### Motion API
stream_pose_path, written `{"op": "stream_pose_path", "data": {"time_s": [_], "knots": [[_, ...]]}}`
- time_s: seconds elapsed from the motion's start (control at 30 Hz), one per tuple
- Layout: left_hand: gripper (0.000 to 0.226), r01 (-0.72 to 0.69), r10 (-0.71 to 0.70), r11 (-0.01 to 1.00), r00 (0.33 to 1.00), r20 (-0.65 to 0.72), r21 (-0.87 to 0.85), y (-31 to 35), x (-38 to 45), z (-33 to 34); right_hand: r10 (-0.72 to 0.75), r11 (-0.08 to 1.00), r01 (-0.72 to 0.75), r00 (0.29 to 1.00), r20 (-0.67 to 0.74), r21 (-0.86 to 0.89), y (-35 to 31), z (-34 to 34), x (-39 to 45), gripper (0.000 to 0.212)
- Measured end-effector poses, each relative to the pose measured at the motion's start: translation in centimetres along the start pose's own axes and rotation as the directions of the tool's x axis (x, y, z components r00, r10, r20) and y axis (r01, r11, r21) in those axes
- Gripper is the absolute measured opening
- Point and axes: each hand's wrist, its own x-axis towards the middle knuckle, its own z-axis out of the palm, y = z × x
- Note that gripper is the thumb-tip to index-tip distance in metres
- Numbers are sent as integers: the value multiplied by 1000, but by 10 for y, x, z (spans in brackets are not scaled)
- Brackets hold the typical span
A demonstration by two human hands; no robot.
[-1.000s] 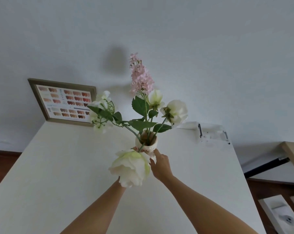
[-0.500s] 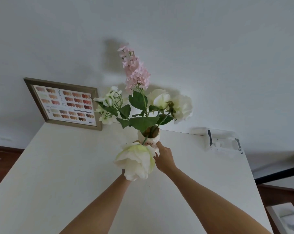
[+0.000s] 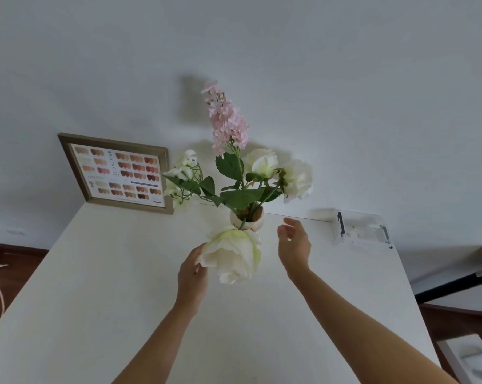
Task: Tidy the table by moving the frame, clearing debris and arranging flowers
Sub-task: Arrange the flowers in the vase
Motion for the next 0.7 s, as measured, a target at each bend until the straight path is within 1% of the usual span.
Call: {"op": "stream_pose_path", "data": {"time_s": [0.03,0.1,0.17,0.23,0.3,0.37,0.43,0.5,0.53,0.57,0.63,0.7], "knots": [[25,-10,9,998,1000,-14,-59,-2,-7,-7,31,998,-30,999,-21,56,-4,-3,-1,24],[28,23,-22,970,1000,7,-241,2,-19,-17,61,988,-53,997,-50,142,-14,-7,-3,21],[32,64,-34,924,996,85,-377,8,-32,-19,52,979,-37,996,-70,200,-28,-7,-5,18],[42,81,9,893,980,197,-443,16,-45,-18,45,967,-23,995,-83,253,-42,-4,-7,18],[58,48,86,889,959,269,-456,23,-56,-14,40,958,-7,993,-112,287,-56,0,-11,18],[70,-38,160,911,951,266,-411,26,-64,-9,11,957,46,981,-194,287,-67,3,-16,16],[81,-126,225,922,944,241,-367,27,-68,-6,-50,960,132,948,-313,245,-74,2,-19,14],[85,-168,256,919,942,216,-358,28,-70,-3,-52,953,163,918,-393,254,-81,-4,-15,25],[86,-171,258,915,945,201,-366,30,-70,-3,-15,951,136,917,-398,277,-84,-9,-10,35],[85,-176,260,909,948,185,-378,31,-70,-3,36,952,82,926,-375,294,-87,-14,-4,46],[81,-192,267,900,952,147,-392,34,-68,-2,123,951,-42,961,-248,307,-93,-24,8,69],[75,-200,255,900,962,98,-386,38,-65,-1,123,950,-94,989,-81,299,-95,-33,19,83]]}}
